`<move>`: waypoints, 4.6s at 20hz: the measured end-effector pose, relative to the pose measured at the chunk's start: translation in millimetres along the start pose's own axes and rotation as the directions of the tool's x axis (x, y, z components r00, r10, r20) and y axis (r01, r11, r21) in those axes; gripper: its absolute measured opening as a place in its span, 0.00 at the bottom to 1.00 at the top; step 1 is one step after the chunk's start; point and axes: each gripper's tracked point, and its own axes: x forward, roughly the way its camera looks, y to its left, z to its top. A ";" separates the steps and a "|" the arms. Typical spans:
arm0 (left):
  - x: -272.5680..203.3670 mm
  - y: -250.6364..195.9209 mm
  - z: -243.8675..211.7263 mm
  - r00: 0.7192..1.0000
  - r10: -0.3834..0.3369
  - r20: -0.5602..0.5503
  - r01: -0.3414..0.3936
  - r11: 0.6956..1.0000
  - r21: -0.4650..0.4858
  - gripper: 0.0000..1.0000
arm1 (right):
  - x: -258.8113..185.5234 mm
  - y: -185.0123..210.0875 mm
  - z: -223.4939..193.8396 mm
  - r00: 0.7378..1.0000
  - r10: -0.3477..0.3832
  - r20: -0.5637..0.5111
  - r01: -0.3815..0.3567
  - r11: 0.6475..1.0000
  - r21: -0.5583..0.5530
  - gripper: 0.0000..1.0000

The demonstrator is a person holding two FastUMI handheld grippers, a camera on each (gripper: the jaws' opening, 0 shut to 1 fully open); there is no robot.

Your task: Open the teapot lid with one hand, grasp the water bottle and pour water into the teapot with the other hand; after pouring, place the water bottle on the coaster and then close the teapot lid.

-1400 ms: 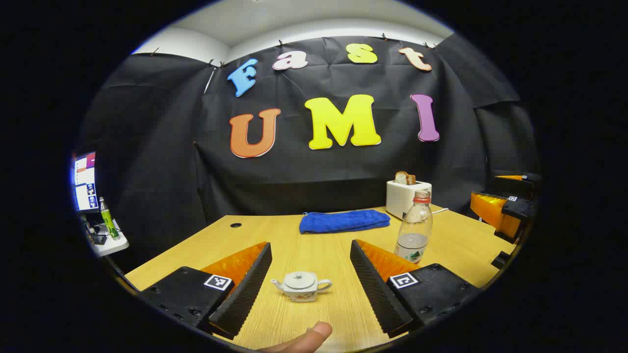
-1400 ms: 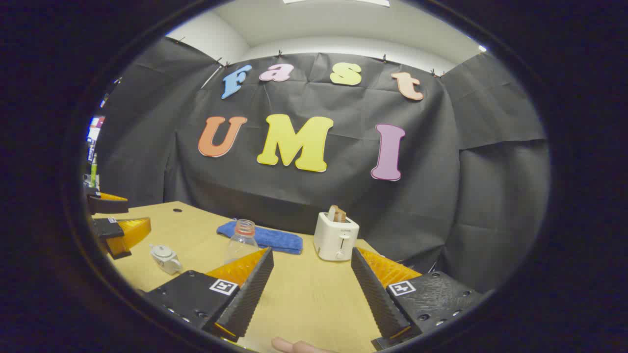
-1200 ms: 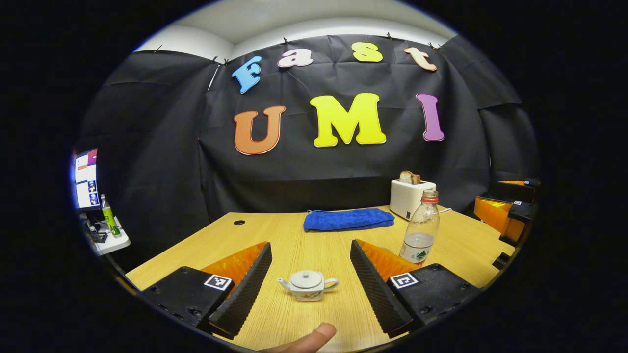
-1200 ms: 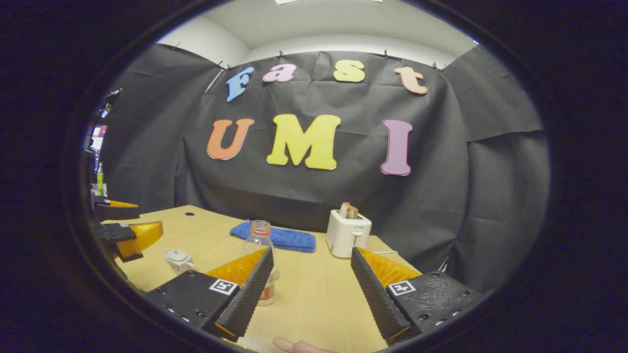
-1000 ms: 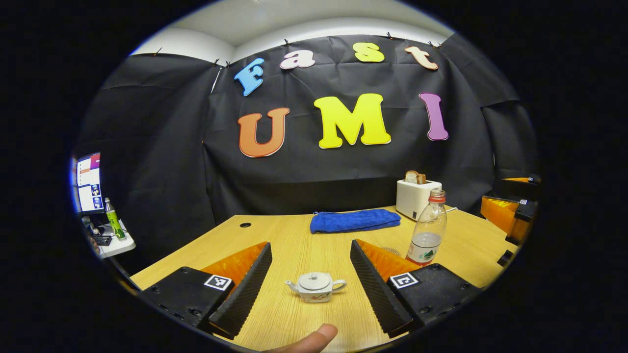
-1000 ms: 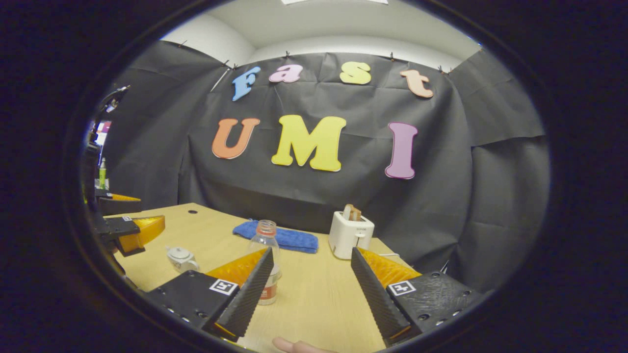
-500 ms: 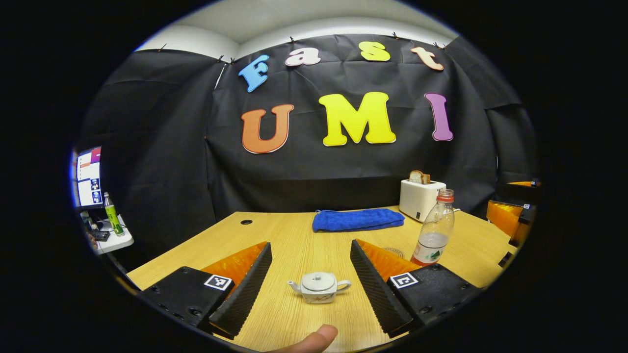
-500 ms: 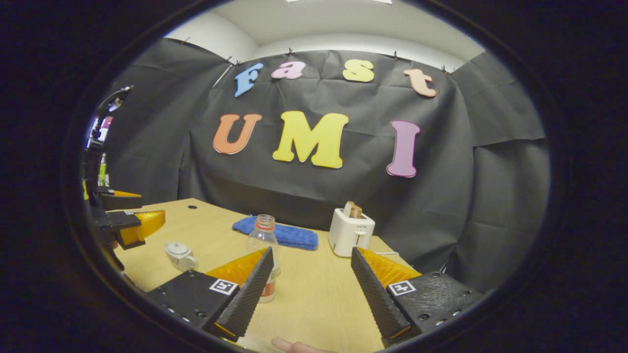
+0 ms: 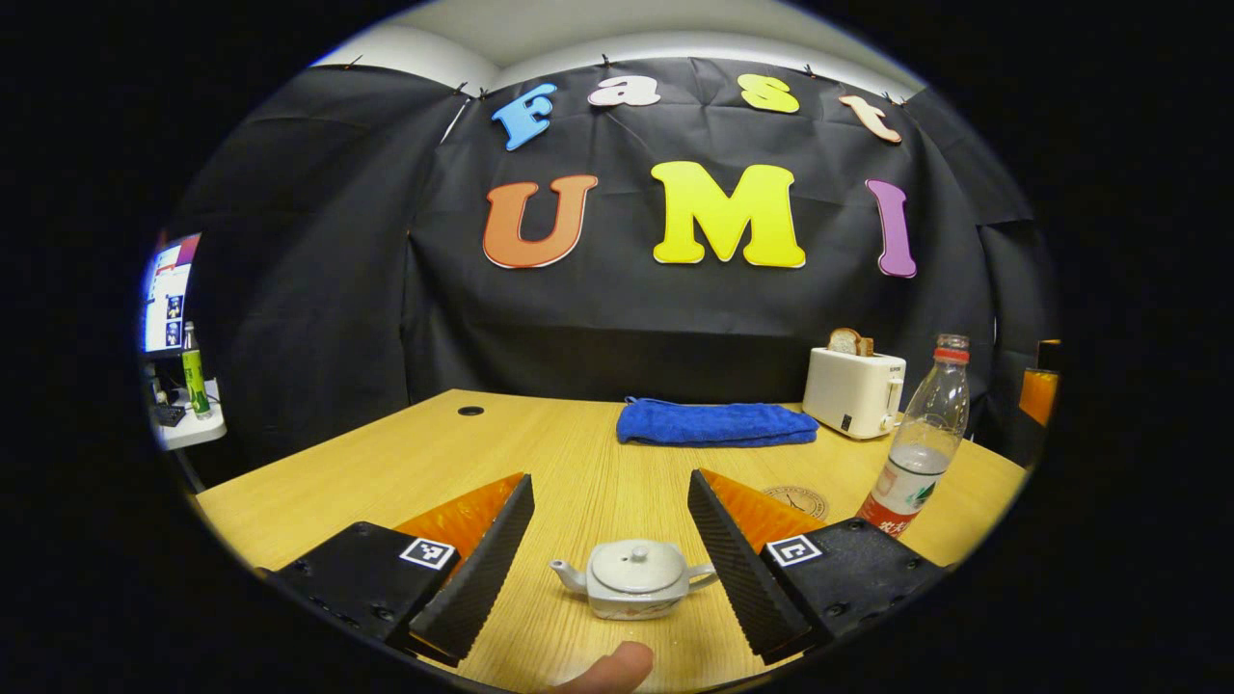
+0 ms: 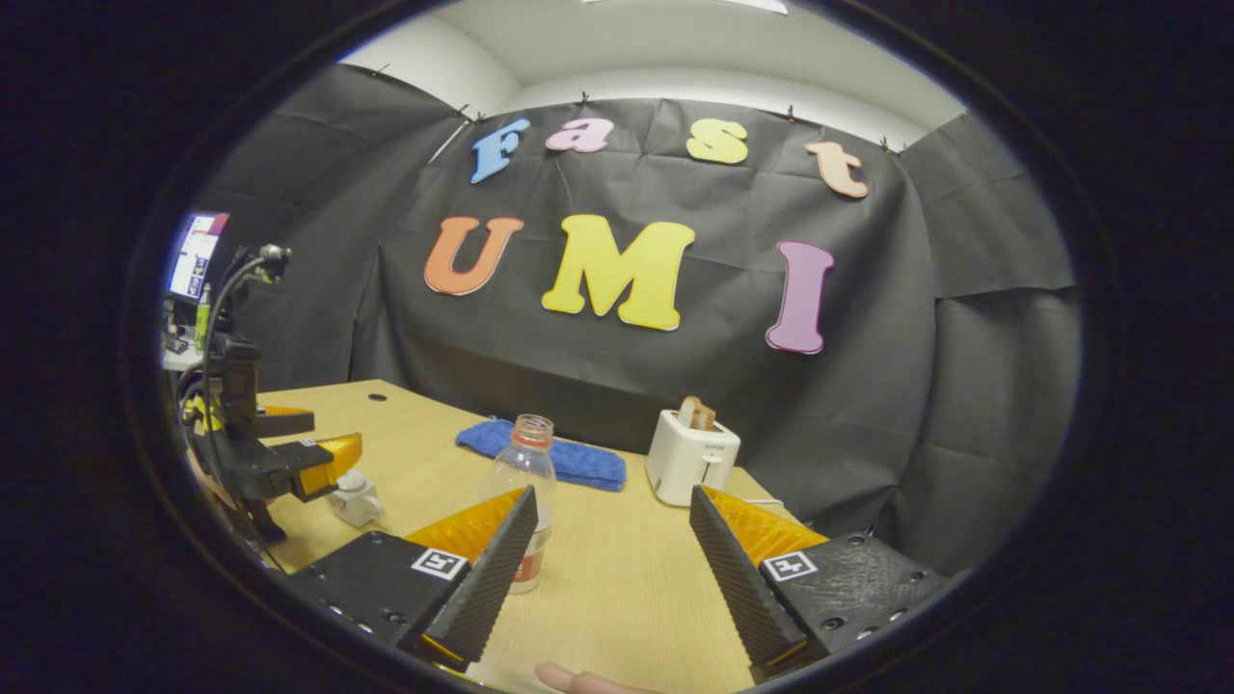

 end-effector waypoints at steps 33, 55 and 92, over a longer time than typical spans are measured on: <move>17.2 -16.1 -24.0 0.992 -0.098 -0.076 0.102 0.993 0.055 0.03 | 9.5 16.9 -19.8 0.998 0.034 -0.057 -0.034 0.999 -0.007 0.94; -46.3 -11.4 52.2 0.983 -0.182 0.021 0.181 0.983 0.032 0.03 | 44.9 46.7 -60.0 0.984 0.147 -0.099 -0.126 0.972 0.196 0.95; -72.6 100.6 84.6 0.997 -0.075 0.015 0.075 0.997 0.032 0.03 | 87.0 85.3 -52.4 0.971 -0.055 -0.232 -0.012 0.960 -0.278 0.75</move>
